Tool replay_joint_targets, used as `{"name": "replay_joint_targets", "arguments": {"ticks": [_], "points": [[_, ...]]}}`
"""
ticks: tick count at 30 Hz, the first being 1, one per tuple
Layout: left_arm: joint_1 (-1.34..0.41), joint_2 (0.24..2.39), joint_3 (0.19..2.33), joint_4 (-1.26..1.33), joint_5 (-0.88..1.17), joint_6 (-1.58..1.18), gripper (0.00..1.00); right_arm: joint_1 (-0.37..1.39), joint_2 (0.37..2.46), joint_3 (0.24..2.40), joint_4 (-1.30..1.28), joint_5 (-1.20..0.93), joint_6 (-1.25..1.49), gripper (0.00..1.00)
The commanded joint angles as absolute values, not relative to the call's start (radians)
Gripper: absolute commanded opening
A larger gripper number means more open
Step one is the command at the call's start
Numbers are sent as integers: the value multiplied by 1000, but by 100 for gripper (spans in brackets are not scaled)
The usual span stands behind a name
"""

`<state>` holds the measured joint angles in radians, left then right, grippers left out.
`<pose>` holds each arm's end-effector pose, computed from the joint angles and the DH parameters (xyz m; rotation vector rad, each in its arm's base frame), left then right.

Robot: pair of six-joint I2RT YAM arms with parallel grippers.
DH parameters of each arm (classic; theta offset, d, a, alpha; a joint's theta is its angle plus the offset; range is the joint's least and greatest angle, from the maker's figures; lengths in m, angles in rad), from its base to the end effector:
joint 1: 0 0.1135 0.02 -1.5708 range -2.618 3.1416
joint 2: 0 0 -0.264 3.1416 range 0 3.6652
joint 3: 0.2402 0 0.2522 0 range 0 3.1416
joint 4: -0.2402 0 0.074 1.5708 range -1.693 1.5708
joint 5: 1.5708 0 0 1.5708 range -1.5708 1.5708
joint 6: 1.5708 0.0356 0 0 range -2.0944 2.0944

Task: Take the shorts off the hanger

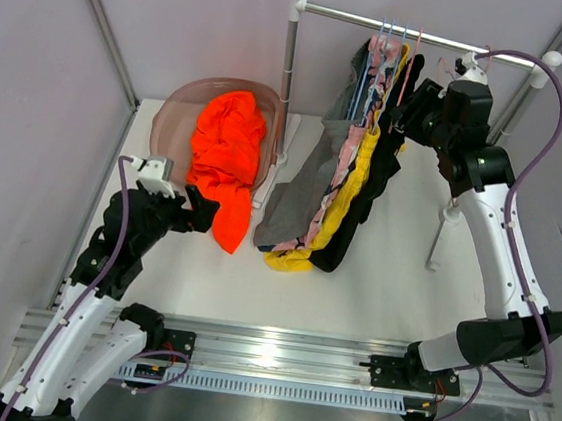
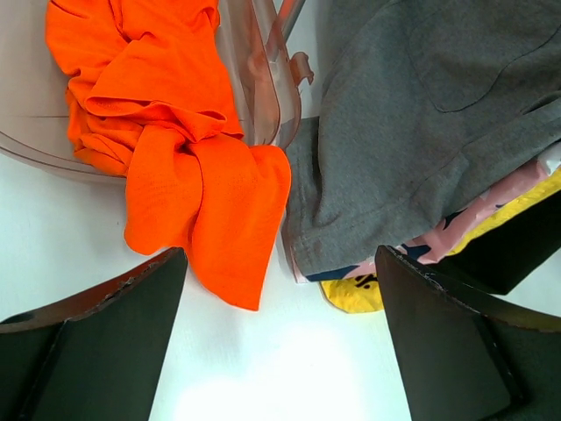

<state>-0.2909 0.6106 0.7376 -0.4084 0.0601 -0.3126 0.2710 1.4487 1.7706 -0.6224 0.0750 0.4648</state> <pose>0.1376 -0.0434 0.3250 0.0221 1.8784 -0.4736 0.2954 0.0793 0.4775 0.2352 1.8789 0.4355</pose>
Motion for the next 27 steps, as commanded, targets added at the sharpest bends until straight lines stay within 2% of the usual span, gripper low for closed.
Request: {"name": "replay_joint_targets", "arguments": {"ticks": [1,5,10,11,15,16,17,22,27], "points": [[-296,617,742,-379,80,-301,95,284,1491,1828,-575,120,448,50],[-298,614,742,-379,78,-298,95,291,1526,1861,-584,138,439,40],[-296,618,742,-377,81,-298,94,293,1563,1899,-584,146,434,40],[-298,618,742,-377,81,-298,94,293,1575,1911,-583,150,433,37],[-296,620,742,-377,77,-296,94,295,1600,1940,-597,156,433,17],[-296,618,742,-379,74,-295,94,295,1603,1945,-600,160,433,5],[-296,620,744,-379,74,-295,94,295,1608,1957,-606,169,431,0],[-310,621,747,-368,142,-268,94,295,1597,1983,-641,192,405,0],[-477,647,796,-321,150,-235,95,290,1537,2017,-675,236,373,0]]}}
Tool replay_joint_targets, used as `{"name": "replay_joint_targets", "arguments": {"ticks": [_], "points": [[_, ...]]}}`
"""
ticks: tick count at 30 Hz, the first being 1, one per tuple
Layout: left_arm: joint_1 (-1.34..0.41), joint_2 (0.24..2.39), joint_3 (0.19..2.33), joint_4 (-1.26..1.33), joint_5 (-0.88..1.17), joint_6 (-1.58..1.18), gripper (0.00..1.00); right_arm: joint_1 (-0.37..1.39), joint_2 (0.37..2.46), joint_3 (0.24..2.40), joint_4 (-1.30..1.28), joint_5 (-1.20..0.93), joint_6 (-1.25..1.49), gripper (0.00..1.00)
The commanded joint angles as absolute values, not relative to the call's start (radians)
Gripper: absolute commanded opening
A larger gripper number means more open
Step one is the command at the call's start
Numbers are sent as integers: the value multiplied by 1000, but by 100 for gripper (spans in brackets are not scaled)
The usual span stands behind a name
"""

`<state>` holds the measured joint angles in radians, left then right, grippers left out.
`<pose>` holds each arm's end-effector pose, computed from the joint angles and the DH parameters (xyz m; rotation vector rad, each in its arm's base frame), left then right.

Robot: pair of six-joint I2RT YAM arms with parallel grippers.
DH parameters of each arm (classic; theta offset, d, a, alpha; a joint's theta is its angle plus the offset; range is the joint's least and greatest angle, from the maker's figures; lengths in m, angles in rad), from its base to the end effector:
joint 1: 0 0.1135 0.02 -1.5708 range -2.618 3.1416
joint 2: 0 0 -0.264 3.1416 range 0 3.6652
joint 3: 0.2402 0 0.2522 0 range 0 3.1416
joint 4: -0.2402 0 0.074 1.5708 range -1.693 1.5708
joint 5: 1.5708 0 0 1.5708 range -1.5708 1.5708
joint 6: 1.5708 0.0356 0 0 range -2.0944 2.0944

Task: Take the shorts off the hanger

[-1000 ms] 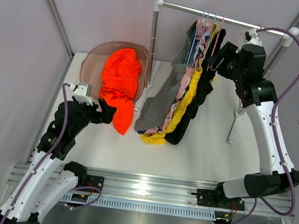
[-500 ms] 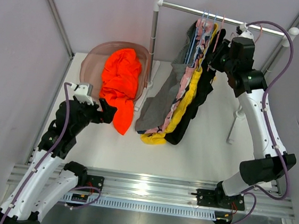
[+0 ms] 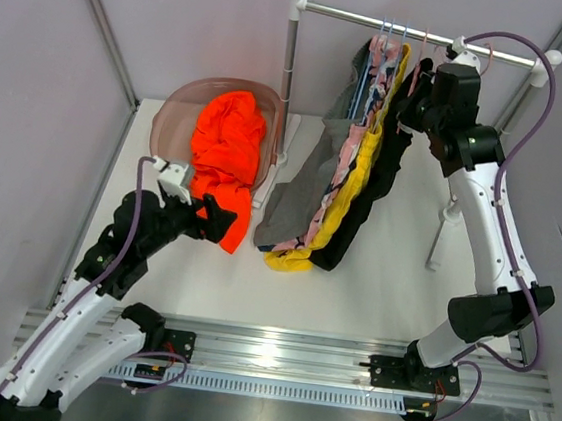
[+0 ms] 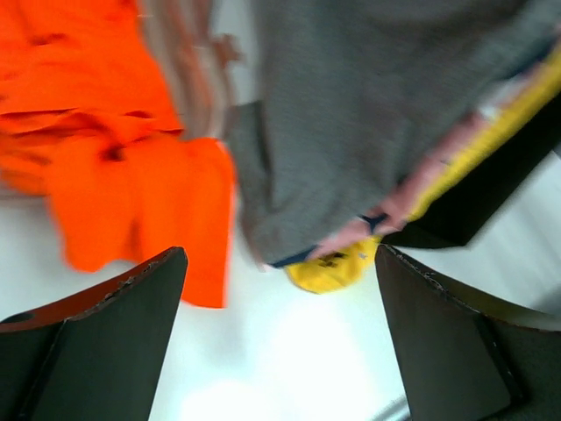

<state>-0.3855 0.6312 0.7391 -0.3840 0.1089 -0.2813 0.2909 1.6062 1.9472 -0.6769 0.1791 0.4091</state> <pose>0.1368 -0.0597 0.3255 0.1754 1.8749 -0.5624 0.3305 0.0923 0.4799 0.2342 1.8983 0.3037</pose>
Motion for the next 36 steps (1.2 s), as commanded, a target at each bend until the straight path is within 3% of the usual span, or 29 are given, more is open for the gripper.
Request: {"name": "replay_joint_targets", "arguments": {"ticks": [1,5,14,19,26,36], "points": [[-520,663,855,-322,131,-226,95,288,1528,2025,-683,244,367,0],[-739,776,985,-270,113,-199,95,287,1471,2042,-722,282,367,0],[-1020,1076,1132,-25,158,-164,96,340,1313,1971,-790,285,434,0],[-1057,1293,1241,55,97,-205,95,413,1241,1914,-805,296,495,0],[-1095,1426,1328,152,104,-241,95,460,1147,1821,-792,307,551,0],[-1172,1408,1379,69,89,-249,96,463,1135,1770,-773,302,540,0]]}}
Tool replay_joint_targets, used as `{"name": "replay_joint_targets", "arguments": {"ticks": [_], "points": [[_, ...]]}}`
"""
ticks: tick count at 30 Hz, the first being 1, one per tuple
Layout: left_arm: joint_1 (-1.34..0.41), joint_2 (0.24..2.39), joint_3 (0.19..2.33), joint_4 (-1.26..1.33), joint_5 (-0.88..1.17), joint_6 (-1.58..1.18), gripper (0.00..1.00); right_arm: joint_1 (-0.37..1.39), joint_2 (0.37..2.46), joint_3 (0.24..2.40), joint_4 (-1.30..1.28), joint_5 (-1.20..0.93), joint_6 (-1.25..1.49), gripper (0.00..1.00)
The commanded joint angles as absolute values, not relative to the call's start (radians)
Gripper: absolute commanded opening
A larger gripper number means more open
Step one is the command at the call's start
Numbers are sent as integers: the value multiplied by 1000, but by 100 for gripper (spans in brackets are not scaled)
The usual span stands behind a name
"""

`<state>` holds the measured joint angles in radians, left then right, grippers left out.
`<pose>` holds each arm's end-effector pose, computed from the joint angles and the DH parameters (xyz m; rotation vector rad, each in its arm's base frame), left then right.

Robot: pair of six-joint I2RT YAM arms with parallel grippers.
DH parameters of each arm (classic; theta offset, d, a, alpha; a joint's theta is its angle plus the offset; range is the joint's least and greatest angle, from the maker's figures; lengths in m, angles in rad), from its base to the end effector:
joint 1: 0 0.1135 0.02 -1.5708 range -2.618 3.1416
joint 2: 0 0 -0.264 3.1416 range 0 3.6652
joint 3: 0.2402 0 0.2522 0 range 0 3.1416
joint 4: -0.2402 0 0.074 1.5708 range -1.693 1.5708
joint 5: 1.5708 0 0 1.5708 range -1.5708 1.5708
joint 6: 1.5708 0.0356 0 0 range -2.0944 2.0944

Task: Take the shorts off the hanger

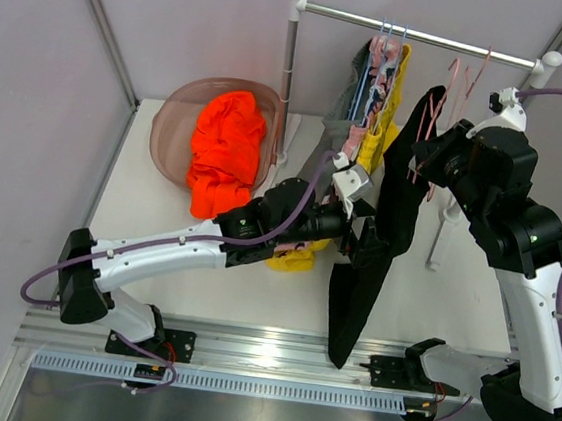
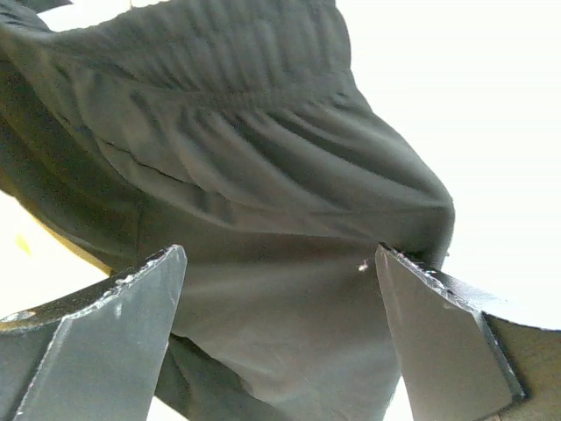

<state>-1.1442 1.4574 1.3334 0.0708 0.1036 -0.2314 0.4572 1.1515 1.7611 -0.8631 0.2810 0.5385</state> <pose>0.1414 -0.3200 0.3992 0.8471 1.5305 -1.1217 0.1692 0.0723 0.5169 0.2740 1.8166 0.4480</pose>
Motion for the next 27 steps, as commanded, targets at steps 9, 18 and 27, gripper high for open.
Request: {"name": "replay_joint_targets", "arguments": {"ticks": [9,18,27], "points": [[-1210,1328,1321,-34,95,-247,98,463,1154,1775,-752,302,529,0],[-1238,1308,1299,-21,63,-241,99,463,1161,1772,-749,307,528,0],[-1238,1462,1339,46,46,-224,97,463,1149,1781,-756,301,538,0]]}}
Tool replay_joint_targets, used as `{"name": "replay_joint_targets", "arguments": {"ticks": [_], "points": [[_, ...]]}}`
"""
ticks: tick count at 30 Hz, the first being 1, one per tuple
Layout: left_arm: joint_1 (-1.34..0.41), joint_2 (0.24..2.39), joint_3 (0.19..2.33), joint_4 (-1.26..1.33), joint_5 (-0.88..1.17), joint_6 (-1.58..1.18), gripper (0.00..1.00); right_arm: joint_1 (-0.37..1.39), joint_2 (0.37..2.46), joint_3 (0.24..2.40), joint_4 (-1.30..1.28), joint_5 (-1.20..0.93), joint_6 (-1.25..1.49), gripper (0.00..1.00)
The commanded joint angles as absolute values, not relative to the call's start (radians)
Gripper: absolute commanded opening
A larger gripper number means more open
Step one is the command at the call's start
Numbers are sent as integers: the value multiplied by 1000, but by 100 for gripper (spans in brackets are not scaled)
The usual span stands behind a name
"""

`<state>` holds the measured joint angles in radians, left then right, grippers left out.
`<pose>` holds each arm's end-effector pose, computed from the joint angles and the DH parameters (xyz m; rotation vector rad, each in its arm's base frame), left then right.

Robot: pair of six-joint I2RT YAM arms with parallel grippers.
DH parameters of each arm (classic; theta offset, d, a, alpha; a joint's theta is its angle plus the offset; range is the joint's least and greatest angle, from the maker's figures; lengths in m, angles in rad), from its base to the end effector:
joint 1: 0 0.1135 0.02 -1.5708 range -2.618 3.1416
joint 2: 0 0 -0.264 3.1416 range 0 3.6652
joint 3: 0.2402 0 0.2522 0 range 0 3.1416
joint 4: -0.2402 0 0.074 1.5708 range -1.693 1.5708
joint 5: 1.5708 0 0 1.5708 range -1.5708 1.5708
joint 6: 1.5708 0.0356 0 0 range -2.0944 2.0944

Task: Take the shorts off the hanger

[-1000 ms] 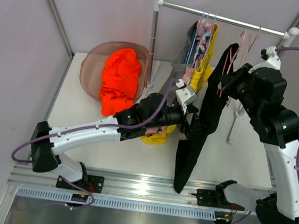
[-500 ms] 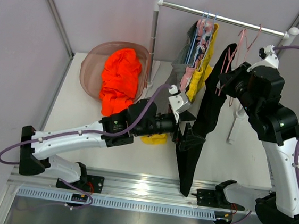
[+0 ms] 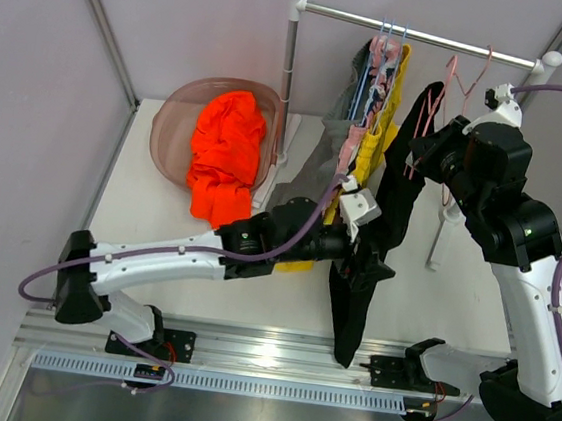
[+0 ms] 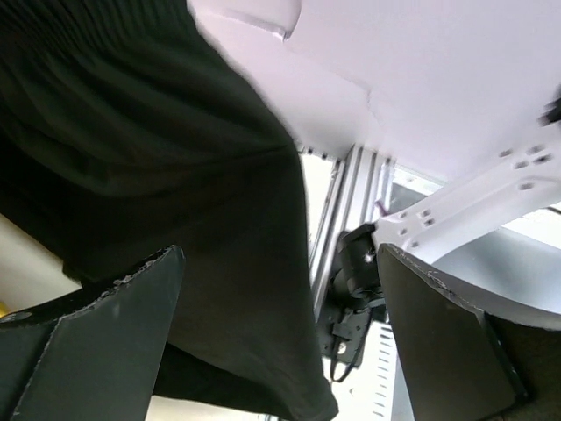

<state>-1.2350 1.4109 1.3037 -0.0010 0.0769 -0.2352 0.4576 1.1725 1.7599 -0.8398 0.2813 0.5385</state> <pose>0.1084 -0.3189 0.3958 0.9265 1.5654 -1.1458 0.1775 0.0764 0.5155 0.2739 1.8156 0.4485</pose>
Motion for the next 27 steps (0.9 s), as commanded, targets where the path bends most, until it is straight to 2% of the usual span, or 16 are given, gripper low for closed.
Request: {"name": "replay_joint_targets", "arguments": {"ticks": [1,3,5,9,10,11,17,23,27], "points": [[-1239,1477,1348,45,34,-216,95,463,1144,1781,-758,301,543,0],[-1239,1512,1370,48,6,-213,89,465,1140,1782,-759,301,543,0],[-1239,1529,1381,54,-29,-210,72,465,1137,1784,-767,302,540,0],[-1239,1537,1374,71,-116,-207,24,465,1131,1784,-773,301,541,0],[-1239,1531,1364,75,-144,-206,6,465,1131,1784,-773,301,543,0],[-1239,1525,1361,77,-158,-203,0,463,1128,1786,-773,304,543,0],[-1281,1401,1270,66,-216,-210,0,463,1158,1842,-792,339,509,0],[-1566,1214,1008,64,-507,-250,0,459,1259,2026,-854,376,442,0],[-1632,1187,893,37,-565,-383,0,456,1310,2126,-891,385,428,0]]}}
